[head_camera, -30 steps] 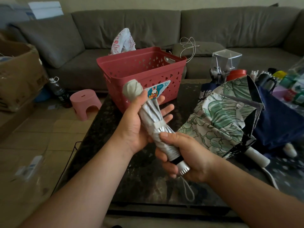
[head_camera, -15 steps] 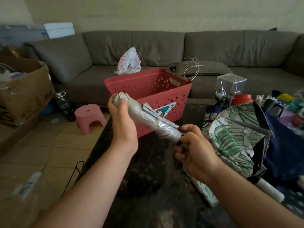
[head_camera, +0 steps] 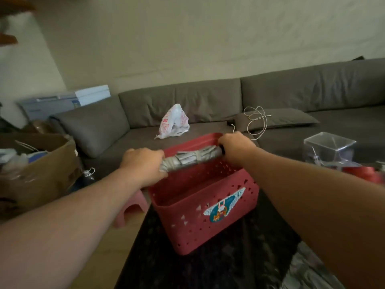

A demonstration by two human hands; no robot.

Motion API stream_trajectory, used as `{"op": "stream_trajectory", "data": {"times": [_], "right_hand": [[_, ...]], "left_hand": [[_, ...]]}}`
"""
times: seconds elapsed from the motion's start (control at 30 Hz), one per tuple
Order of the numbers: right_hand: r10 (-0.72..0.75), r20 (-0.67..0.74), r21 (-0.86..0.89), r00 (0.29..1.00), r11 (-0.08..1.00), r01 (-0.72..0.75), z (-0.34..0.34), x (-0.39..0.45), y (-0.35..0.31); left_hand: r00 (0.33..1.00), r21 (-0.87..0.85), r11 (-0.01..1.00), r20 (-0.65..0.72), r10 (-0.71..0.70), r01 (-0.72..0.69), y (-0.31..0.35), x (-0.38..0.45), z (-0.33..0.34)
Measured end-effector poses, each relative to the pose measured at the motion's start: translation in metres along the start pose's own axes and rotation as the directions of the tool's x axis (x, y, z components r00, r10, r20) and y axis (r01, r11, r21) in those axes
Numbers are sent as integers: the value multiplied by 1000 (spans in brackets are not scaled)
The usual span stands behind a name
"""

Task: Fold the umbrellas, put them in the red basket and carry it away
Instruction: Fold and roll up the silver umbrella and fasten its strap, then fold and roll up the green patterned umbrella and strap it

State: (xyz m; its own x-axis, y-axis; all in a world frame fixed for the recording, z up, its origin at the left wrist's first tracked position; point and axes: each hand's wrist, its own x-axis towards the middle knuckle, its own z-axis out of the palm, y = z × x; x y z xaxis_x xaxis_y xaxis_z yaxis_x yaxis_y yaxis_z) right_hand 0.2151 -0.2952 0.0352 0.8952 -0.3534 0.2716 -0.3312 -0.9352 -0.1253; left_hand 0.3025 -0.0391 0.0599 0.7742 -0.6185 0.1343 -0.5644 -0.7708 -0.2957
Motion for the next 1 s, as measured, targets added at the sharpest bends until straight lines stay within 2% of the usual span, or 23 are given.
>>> {"op": "stream_trajectory", "data": {"times": [0.07,0.13,0.2,0.27,0.33,0.37,0.5,0.6,0.7,0.77,0.83,0.9,0.93,1.0], "right_hand": [[0,142,-67,990,998,10,18,16,-2],[20,310,-157,951,987,30,34,29,-5],[1,434,-224,901,969,107,46,39,-8],[-54,520,-224,853,955,197,55,48,-13],[-103,537,-221,837,941,257,60,51,-14],[-121,526,-213,842,940,268,62,53,-14],[-214,450,-211,867,918,336,59,47,-15],[-278,290,-181,916,924,338,31,27,-16],[-278,133,-96,951,952,291,-15,-15,-8],[-255,65,-45,965,965,258,-44,-55,6],[-223,52,-7,974,975,223,-69,-102,26],[-151,29,26,988,988,150,-89,-150,52],[-102,8,47,995,994,102,-97,-174,65],[-1,-44,110,999,994,5,-105,-219,90]], "left_hand": [[997,149,987,47,55,-61,23,13,12],[976,193,975,209,65,-107,43,25,29],[906,182,972,420,62,-151,55,35,47],[791,133,968,605,92,-214,56,40,62],[718,71,970,685,122,-233,56,42,68],[725,54,973,676,130,-224,55,44,69],[866,49,984,484,128,-173,51,44,68],[963,-92,994,257,82,-60,43,40,57],[992,-357,934,110,64,-20,44,30,27],[999,-459,888,-13,43,-44,54,15,2],[967,-471,866,-248,51,-167,73,-7,-23],[870,-470,813,-485,86,-343,107,-38,-43],[823,-465,770,-552,133,-436,127,-58,-50],[763,-451,677,-589,265,-582,171,-99,-53]]}}
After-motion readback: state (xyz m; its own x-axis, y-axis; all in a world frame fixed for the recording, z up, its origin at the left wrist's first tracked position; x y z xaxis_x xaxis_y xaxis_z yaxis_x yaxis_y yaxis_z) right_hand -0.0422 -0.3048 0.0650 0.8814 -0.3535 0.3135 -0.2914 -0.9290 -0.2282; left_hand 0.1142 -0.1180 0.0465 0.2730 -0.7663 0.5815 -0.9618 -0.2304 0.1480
